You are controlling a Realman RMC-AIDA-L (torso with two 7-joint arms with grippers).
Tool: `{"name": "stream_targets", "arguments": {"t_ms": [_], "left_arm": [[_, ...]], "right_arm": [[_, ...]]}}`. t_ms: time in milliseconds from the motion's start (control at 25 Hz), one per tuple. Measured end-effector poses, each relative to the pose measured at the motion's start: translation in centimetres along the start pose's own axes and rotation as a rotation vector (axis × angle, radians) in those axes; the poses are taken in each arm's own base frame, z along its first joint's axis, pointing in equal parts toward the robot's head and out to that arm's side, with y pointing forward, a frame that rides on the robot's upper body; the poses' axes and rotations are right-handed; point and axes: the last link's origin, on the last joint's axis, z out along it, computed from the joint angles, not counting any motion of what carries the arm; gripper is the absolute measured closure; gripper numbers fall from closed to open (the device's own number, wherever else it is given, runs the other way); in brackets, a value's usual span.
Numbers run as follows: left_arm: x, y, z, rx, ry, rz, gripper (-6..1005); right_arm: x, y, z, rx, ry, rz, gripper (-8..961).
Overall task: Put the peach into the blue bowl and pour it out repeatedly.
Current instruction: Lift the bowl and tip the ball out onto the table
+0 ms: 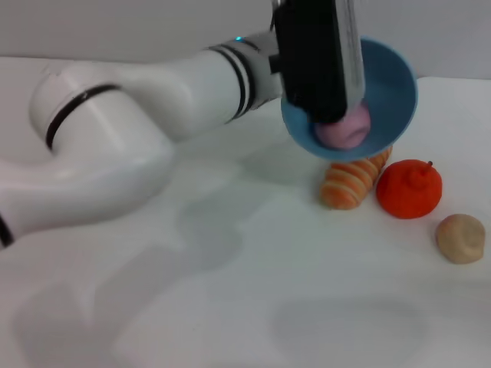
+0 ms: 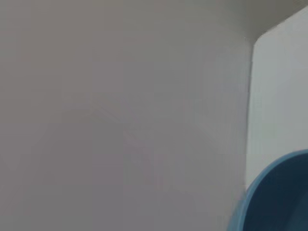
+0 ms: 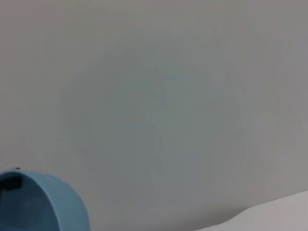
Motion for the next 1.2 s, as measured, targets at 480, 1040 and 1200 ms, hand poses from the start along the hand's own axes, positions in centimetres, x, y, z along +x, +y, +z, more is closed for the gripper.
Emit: {"name": "stream_targets", "arguments": {"t_ms": [480, 1040, 1200], "left_arm": [[0.5, 3.2, -1.2, 0.106, 0.136, 0.375, 1001], [1.3, 5.3, -1.8, 0.187, 0.220, 0.598, 1001], [0.9, 4.9, -1.7, 0.188, 0.203, 0.482, 1000]], "right_arm": [[-0.5, 0.3, 1.0, -0.021, -0.009, -0.006, 505], [-0.5, 0.6, 1.8, -0.034, -0.010, 0.000, 514], [-0.5, 0.7, 1.9, -0.036, -0.009, 0.004, 516]]}}
